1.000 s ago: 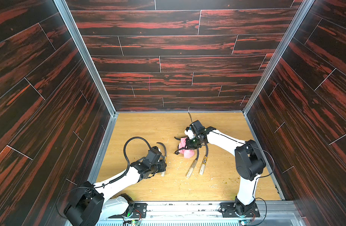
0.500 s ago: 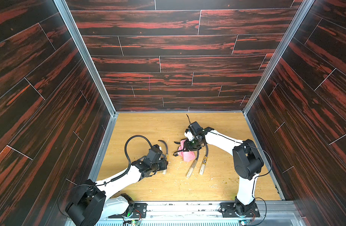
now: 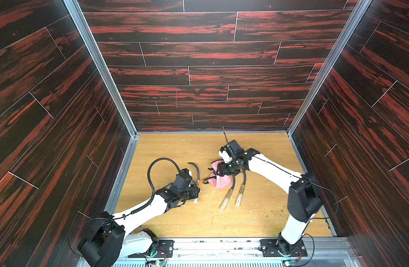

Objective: Wipe small sickles with rags
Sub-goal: Place the rag at the center of the board, then adjust the small sickle.

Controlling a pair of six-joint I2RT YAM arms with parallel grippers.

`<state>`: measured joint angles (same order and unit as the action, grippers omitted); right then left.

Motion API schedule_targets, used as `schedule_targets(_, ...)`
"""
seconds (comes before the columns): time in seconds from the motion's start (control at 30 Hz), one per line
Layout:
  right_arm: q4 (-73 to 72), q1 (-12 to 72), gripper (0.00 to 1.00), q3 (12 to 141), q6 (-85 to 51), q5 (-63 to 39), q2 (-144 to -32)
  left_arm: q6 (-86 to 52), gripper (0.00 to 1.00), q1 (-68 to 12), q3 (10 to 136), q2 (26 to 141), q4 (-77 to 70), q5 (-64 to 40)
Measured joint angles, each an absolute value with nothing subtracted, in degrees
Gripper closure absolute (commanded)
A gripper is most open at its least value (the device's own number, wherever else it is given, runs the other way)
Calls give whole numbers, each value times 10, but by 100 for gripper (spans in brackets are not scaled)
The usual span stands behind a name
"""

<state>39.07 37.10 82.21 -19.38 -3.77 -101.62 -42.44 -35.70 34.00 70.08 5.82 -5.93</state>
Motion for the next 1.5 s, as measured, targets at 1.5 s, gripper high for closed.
schedule_targets(1.5,373,446,49,822,-248,-67,-937,-437,100,-357,344,663,-4,-66)
